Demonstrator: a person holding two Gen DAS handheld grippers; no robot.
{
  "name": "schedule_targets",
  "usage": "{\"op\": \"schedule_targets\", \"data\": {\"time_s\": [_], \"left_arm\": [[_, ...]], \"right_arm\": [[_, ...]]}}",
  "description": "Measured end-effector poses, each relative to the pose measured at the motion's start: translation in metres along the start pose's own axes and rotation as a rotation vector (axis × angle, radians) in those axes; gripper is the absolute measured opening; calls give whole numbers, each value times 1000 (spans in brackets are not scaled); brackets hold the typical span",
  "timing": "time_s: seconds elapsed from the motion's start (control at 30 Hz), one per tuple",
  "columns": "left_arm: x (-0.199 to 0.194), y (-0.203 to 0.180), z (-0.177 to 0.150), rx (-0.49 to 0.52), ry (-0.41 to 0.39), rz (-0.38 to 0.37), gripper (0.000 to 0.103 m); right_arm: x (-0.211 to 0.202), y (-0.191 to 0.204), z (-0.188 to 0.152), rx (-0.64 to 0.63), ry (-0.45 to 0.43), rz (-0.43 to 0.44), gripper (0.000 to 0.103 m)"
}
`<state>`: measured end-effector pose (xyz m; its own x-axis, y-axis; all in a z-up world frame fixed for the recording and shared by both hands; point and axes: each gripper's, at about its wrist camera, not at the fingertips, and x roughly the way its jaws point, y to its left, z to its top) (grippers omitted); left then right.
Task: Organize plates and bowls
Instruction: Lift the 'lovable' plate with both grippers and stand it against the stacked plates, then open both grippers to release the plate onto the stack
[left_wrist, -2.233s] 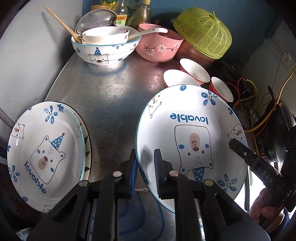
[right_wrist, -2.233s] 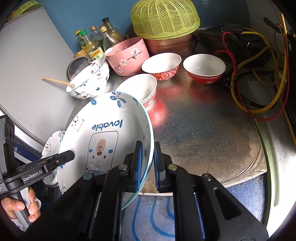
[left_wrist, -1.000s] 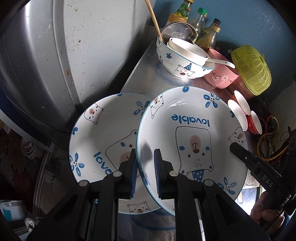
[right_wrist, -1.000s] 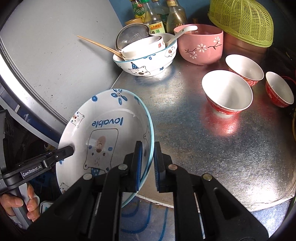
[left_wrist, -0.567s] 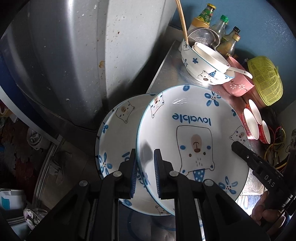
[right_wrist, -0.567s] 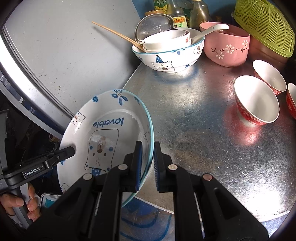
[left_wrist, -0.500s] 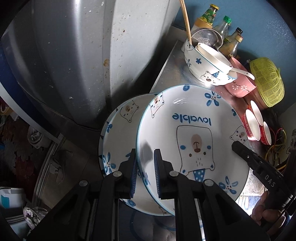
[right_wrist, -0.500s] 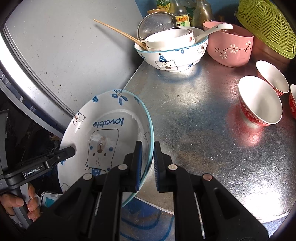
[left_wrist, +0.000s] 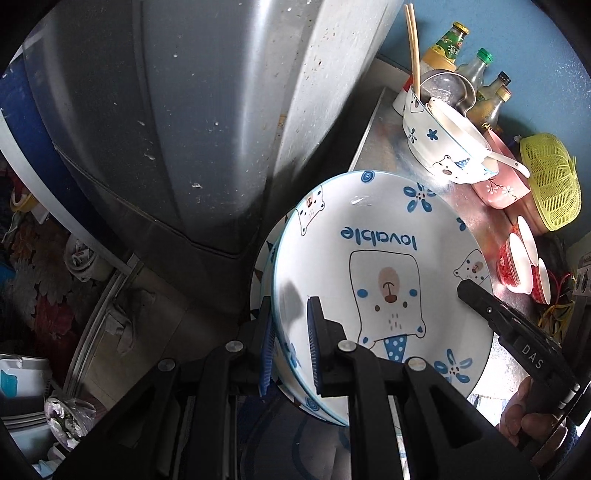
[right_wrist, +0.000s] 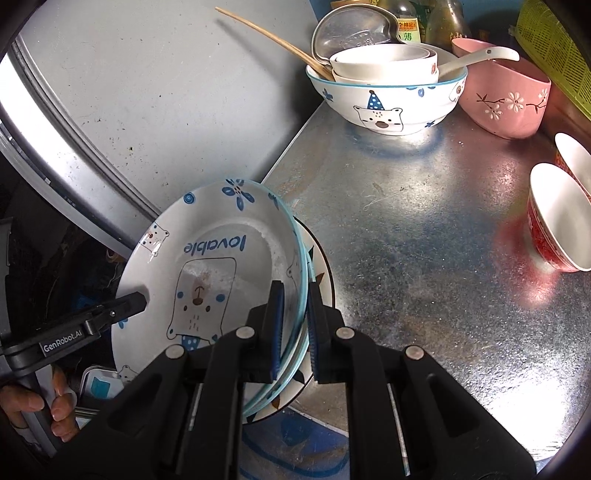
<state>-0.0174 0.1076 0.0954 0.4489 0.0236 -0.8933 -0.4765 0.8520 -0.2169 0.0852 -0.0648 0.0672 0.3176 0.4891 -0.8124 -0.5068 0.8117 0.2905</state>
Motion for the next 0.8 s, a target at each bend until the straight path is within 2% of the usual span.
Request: {"op": "schedule_targets", "data": {"time_s": [0.37,0.5,0.6,0.63,0.67,0.7,0.73,0.77,0.8], "left_arm": [[10,-6,-3,11,46,0,16],[11,-8,-3,11,50,-1,22],[10,-9,-3,13,56,-21,36],[10,-11,-3,12,60,-27,39],[10,-13,-2,13,64,-31,44],[9,-15,-2,17,67,-31,49],[9,-16,-2,20,70,-31,50],[9,-18,-2,22,73,-38,55],[9,-19,-2,21,75,-48,61]], "right_arm": [[4,1,-1,-14,16,-40,15],[5,1,-1,-15,23,-49,15],[5,2,-1,-20,29,-44,18],[4,3,-1,-23,32,-40,23],[6,3,1,-25,36,-35,36],[5,4,1,-26,34,-35,44],[3,4,0,-28,25,-33,60],[-1,5,0,-28,10,-27,68],[-4,5,0,-30,-5,-24,69]]}}
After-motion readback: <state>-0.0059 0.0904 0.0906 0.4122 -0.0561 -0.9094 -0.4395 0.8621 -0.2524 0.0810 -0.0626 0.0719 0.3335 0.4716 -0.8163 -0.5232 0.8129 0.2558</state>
